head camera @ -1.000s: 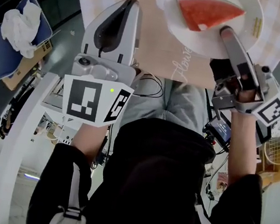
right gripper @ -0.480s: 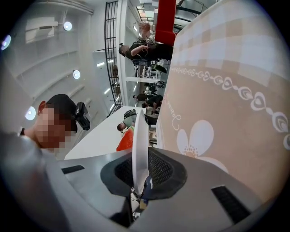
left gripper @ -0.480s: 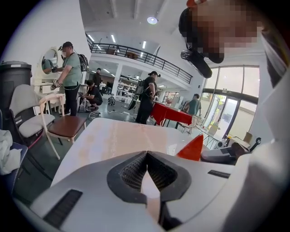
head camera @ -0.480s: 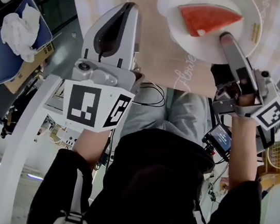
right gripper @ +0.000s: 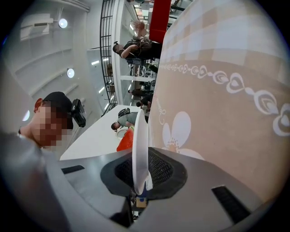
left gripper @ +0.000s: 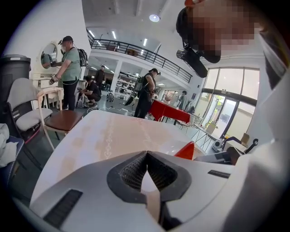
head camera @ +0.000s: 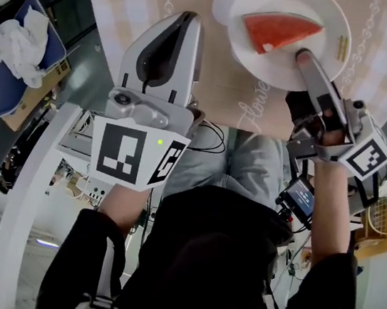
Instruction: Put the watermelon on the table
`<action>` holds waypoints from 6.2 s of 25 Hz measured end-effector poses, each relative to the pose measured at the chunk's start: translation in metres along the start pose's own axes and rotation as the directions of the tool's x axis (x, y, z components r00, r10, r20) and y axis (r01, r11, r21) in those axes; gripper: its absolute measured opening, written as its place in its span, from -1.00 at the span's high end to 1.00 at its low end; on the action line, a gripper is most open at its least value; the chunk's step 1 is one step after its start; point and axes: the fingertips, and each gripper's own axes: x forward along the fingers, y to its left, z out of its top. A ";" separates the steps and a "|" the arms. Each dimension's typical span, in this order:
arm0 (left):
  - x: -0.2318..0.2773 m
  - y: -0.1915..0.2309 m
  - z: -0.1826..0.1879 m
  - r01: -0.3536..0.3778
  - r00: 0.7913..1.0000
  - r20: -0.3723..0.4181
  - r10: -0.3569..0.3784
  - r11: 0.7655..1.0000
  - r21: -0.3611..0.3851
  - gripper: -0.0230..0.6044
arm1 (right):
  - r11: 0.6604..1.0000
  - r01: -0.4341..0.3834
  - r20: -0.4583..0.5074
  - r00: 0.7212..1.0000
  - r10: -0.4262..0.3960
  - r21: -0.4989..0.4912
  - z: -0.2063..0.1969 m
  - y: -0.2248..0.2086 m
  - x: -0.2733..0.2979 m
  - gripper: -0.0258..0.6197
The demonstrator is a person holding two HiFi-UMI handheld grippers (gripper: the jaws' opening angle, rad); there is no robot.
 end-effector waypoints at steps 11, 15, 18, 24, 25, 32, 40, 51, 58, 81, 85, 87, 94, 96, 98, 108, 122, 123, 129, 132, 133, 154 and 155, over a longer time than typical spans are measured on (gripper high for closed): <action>0.006 0.002 -0.012 -0.005 1.000 -0.020 0.005 1.000 -0.011 0.89 | 0.997 0.040 -0.020 0.999 -0.039 0.064 -0.010 -0.023 0.005 0.84; 0.007 0.002 -0.015 -0.002 1.000 -0.028 0.001 1.000 -0.010 0.90 | 0.994 0.061 -0.029 0.998 -0.059 0.087 -0.014 -0.027 0.009 0.84; 0.008 0.003 -0.015 -0.002 1.000 -0.031 0.002 1.000 -0.010 0.90 | 0.991 0.082 -0.029 0.996 -0.080 0.108 -0.015 -0.032 0.010 0.84; 0.008 0.000 -0.015 0.005 0.999 -0.035 -0.005 1.000 -0.010 0.90 | 0.984 0.145 -0.071 0.988 -0.138 0.102 -0.021 -0.037 0.011 0.84; 0.008 0.000 -0.015 0.006 0.999 -0.035 -0.006 1.000 -0.010 0.90 | 0.982 0.162 -0.077 0.985 -0.155 0.097 -0.022 -0.038 0.011 0.84; 0.007 0.002 -0.012 0.005 0.999 -0.034 -0.006 1.000 -0.010 0.90 | 0.973 0.191 -0.075 0.980 -0.182 0.127 -0.020 -0.040 0.011 0.84; 0.005 0.003 -0.009 0.011 0.999 -0.032 -0.011 1.000 -0.010 0.90 | 0.967 0.214 -0.046 0.977 -0.210 0.134 -0.017 -0.042 0.010 0.85; 0.003 0.001 -0.004 0.008 0.999 -0.036 -0.008 1.000 0.006 0.90 | 0.965 0.244 -0.082 0.968 -0.237 0.094 -0.017 -0.040 0.010 0.71; 0.001 -0.005 0.004 0.017 0.999 -0.033 -0.017 1.000 0.020 0.90 | 0.949 0.312 -0.100 0.947 -0.306 0.046 -0.011 -0.044 -0.005 0.56; -0.049 -0.051 0.078 0.052 0.997 0.056 -0.058 0.992 0.113 0.89 | 0.879 0.442 -0.011 0.892 -0.451 -0.176 0.010 0.015 -0.053 0.72; -0.068 -0.063 0.104 0.068 0.993 0.087 -0.081 0.988 0.138 0.90 | 0.843 0.445 0.042 0.889 -0.455 -0.302 0.014 0.063 -0.050 0.78; -0.080 -0.070 0.116 0.080 0.990 0.105 -0.096 0.986 0.146 0.90 | 0.832 0.436 0.060 0.894 -0.444 -0.341 0.011 0.086 -0.051 0.80; -0.118 -0.087 0.150 0.085 0.981 0.159 -0.114 0.980 0.178 0.90 | 0.717 0.420 0.119 0.894 -0.431 -0.557 -0.003 0.156 -0.048 0.83; -0.127 -0.092 0.155 0.088 0.977 0.175 -0.122 0.978 0.187 0.90 | 0.698 0.411 0.131 0.898 -0.419 -0.586 -0.007 0.172 -0.048 0.83; -0.136 -0.093 0.161 0.089 0.974 0.189 -0.126 0.977 0.192 0.90 | 0.674 0.407 0.145 0.900 -0.411 -0.617 -0.011 0.187 -0.046 0.83; -0.205 -0.097 0.179 0.092 0.946 0.289 -0.146 0.977 0.191 0.90 | 0.462 0.369 0.190 0.902 -0.389 -0.806 -0.072 0.255 -0.022 0.84; -0.271 -0.095 0.164 0.150 0.922 0.323 -0.212 0.967 0.204 0.90 | 0.277 0.432 0.328 0.878 -0.349 -0.858 -0.149 0.308 -0.018 0.84; -0.273 -0.097 0.162 0.155 0.921 0.323 -0.218 0.965 0.209 0.90 | 0.276 0.433 0.332 0.878 -0.346 -0.858 -0.153 0.309 -0.018 0.84; -0.283 -0.117 0.160 0.175 0.910 0.330 -0.252 0.953 0.246 0.90 | 0.232 0.415 0.329 0.883 -0.335 -0.879 -0.173 0.313 -0.025 0.84; -0.289 -0.124 0.154 0.176 0.911 0.326 -0.253 0.952 0.249 0.90 | 0.228 0.418 0.334 0.883 -0.329 -0.879 -0.177 0.314 -0.034 0.84; -0.291 -0.126 0.151 0.174 0.912 0.324 -0.252 0.952 0.252 0.90 | 0.229 0.417 0.335 0.884 -0.325 -0.879 -0.178 0.314 -0.037 0.84; -0.358 -0.215 0.094 0.117 0.906 0.365 -0.215 0.955 0.272 0.89 | 0.256 0.389 0.328 0.911 -0.251 -0.885 -0.227 0.321 -0.146 0.84; -0.363 -0.218 0.089 0.114 0.906 0.367 -0.213 0.955 0.273 0.89 | 0.255 0.389 0.329 0.911 -0.248 -0.885 -0.232 0.321 -0.152 0.84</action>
